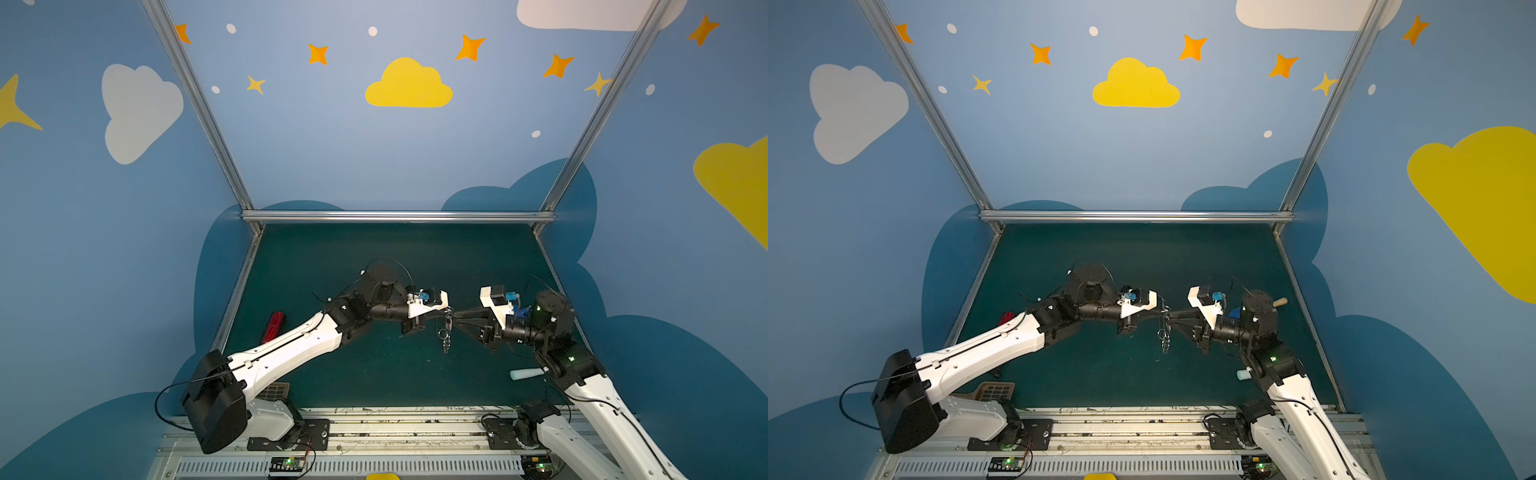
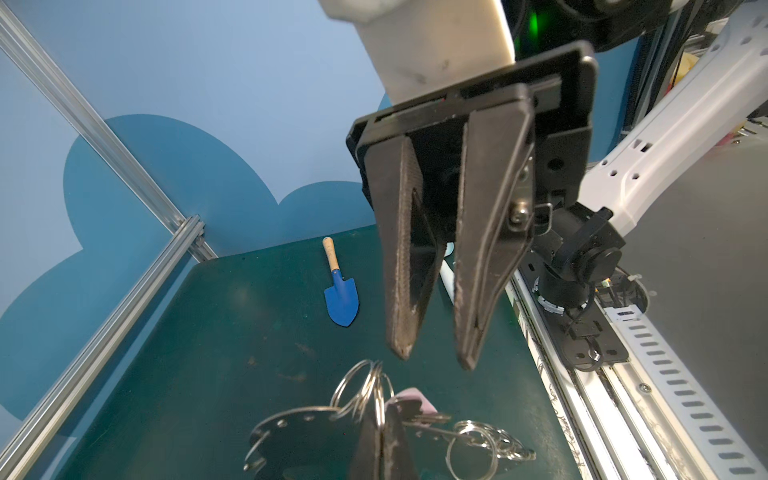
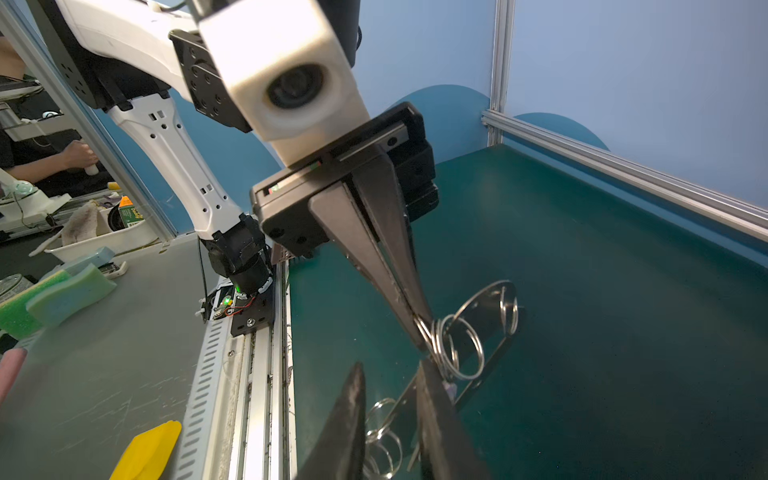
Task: Put the keys on the keyring
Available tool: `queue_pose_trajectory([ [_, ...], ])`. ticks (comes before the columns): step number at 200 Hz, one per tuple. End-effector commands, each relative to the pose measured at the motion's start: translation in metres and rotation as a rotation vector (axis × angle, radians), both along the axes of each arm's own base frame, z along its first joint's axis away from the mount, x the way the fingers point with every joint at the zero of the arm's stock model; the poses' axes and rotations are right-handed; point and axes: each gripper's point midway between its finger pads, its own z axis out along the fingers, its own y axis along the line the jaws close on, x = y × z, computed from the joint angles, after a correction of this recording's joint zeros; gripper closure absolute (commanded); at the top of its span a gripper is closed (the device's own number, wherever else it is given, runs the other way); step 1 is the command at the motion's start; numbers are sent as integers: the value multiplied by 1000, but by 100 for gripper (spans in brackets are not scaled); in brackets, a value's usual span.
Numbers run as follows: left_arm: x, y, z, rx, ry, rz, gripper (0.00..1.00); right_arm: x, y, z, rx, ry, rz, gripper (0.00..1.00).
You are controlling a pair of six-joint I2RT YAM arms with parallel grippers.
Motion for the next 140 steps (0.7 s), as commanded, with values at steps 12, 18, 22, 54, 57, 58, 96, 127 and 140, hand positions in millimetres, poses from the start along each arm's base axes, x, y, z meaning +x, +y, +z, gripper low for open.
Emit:
queue_pose_trajectory([
  [12,-5,-5,12,-15,-2,-40,96,2,0,5,-19,-33,-3,74],
  [18,-5,-5,11,-12,-3,-42,96,2,0,5,-20,-37,-5,74],
  [22,-5,-6,12,-12,-6,-43,96,3,0,5,-21,-40,-9,73],
  [54,-6,-8,13,-7,-14,-47,96,1,0,0,-33,-33,3,73],
  [57,-6,-8,13,-6,-14,-46,96,1,0,0,-34,-31,3,73],
  [58,-7,-8,13,-6,-13,-47,96,1,0,0,-34,-31,3,73],
  [96,-4,-8,12,3,-10,-36,96,-6,-3,6,-20,-91,-1,74],
  [127,-5,-10,13,1,-11,-40,96,-5,-3,1,-30,-77,-1,74],
  [140,-5,-11,12,2,-12,-45,96,-3,-3,-2,-43,-71,-3,74],
])
